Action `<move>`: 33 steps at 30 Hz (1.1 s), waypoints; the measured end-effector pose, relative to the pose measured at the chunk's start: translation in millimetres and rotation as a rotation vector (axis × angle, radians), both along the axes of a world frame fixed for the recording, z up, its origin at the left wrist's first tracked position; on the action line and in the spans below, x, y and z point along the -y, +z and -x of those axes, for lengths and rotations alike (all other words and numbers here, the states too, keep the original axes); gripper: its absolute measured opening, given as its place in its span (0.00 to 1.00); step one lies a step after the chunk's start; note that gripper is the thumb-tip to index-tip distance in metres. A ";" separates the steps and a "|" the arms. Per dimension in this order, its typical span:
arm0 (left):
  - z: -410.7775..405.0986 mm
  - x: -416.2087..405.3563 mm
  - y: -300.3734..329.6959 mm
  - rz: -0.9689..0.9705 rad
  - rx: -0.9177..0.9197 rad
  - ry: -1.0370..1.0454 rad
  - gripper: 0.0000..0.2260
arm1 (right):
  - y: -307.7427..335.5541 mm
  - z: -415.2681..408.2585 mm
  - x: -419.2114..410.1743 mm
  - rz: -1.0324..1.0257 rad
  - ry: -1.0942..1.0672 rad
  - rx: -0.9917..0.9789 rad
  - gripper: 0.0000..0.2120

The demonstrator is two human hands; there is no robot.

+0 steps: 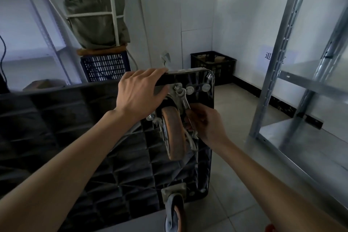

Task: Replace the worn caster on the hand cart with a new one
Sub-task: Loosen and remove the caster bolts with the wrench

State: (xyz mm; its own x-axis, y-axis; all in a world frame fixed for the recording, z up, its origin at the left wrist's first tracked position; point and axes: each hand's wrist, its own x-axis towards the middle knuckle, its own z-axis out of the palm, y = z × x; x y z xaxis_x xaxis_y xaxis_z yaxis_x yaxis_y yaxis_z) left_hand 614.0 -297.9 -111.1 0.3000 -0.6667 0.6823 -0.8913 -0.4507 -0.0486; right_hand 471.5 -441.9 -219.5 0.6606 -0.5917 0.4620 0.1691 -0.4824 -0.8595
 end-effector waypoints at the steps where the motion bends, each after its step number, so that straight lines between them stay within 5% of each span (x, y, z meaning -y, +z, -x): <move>1: -0.3 0.1 -0.4 0.003 0.000 0.000 0.21 | -0.7 -1.0 0.3 -0.026 0.013 0.009 0.06; 33: 1.0 3.1 -3.5 0.049 -0.013 0.023 0.19 | 10.4 -4.5 -1.8 -0.033 0.033 0.017 0.06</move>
